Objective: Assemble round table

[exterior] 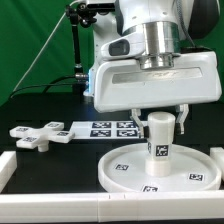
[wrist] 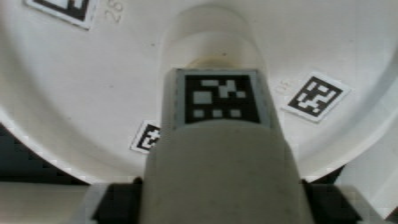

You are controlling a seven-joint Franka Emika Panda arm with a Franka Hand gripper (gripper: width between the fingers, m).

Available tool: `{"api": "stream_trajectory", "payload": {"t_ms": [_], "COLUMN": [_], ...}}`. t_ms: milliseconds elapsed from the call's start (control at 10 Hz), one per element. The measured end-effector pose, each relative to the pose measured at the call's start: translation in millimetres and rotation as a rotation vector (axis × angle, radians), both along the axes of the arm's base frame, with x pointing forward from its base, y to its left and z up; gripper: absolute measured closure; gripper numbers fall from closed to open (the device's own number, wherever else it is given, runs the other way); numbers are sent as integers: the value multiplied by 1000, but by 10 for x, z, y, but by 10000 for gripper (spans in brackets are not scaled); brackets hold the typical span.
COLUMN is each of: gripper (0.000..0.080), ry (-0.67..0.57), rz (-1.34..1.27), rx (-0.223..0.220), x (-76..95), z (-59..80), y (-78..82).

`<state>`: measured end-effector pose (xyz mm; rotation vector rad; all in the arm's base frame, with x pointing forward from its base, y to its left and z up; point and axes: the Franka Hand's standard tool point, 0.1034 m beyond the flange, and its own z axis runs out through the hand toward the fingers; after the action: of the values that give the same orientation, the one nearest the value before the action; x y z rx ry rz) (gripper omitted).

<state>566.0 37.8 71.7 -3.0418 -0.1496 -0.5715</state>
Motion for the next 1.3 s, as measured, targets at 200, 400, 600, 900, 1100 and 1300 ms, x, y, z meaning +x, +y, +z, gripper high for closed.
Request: {"api": "stream_trajectory", "payload": {"t_ms": [200, 400, 600, 900, 1100, 1300], "gripper": [390, 221, 165, 152, 151, 151], "ry": [-34, -33, -31, -3, 5, 20], "rz": [-3, -3, -5, -7, -6, -4], "rx": [-10, -9, -9, 0, 6, 8], "x": [-17, -12, -1, 20, 43, 20], "z": [-12, -10, 29, 281, 458, 417], "y": [-19, -18, -45, -101, -99, -92]}}
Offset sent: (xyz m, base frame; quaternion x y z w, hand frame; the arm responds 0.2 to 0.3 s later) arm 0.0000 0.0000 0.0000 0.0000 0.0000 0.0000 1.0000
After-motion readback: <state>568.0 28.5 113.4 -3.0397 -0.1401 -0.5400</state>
